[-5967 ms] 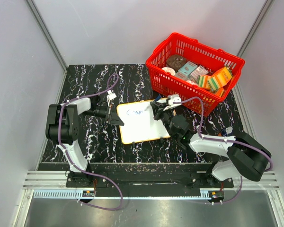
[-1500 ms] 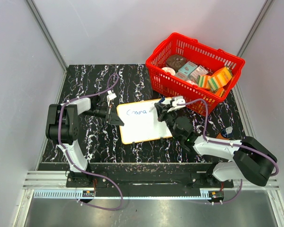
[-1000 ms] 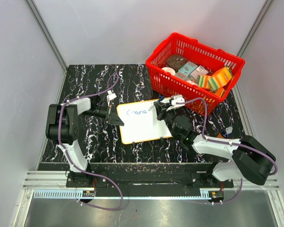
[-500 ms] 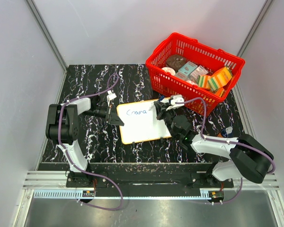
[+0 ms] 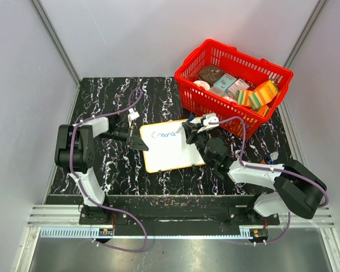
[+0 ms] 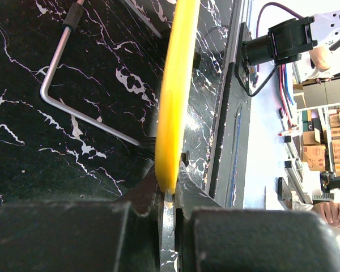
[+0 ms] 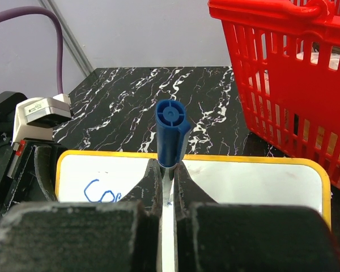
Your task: Write a sentence on the whiteboard
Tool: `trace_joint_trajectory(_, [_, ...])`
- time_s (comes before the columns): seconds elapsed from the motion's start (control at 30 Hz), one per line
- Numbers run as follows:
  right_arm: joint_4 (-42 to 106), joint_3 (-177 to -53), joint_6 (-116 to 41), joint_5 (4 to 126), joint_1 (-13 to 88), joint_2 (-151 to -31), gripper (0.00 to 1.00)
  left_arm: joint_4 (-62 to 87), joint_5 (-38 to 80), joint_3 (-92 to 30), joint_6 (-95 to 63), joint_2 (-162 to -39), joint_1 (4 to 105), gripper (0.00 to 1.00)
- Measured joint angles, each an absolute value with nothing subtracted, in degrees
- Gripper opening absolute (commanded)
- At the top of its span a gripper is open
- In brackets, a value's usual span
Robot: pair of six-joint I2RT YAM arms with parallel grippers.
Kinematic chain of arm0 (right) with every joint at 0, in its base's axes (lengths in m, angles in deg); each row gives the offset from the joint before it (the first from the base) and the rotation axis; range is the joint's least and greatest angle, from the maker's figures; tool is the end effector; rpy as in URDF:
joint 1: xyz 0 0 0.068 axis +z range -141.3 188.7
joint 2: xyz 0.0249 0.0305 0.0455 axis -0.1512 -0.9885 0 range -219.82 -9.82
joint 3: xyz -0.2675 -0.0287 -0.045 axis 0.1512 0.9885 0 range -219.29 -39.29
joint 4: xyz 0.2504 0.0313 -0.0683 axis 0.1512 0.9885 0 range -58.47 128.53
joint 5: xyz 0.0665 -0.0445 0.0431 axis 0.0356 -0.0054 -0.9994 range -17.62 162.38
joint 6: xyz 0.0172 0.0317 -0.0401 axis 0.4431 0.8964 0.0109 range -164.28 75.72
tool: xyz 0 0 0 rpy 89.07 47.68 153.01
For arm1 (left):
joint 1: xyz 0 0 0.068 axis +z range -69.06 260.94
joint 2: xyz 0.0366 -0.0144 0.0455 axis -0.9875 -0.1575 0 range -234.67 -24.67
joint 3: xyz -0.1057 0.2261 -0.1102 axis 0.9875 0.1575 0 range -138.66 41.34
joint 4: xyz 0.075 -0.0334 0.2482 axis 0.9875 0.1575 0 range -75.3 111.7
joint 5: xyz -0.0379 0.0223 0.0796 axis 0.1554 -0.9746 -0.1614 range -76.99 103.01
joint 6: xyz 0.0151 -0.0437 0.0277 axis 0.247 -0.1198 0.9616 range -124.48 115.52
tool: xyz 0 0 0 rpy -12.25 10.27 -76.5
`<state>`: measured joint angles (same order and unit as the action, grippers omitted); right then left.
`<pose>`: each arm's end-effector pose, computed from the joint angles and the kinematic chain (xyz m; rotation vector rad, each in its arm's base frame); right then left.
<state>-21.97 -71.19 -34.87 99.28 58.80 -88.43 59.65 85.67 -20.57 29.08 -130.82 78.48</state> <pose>0.1949 0.2079 0.2475 -0.1365 1.4789 0.5039 0.3102 -0.0473 0.1545 0.7213 2.1798 -1.6223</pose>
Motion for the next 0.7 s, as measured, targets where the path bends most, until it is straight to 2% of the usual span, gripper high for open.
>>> trace_joint_trajectory(0.7, [-20.8, -69.7, -34.0, 99.1, 58.8, -87.2, 0.0, 59.6, 85.6, -20.6, 29.1, -130.8, 78.5, 0.0])
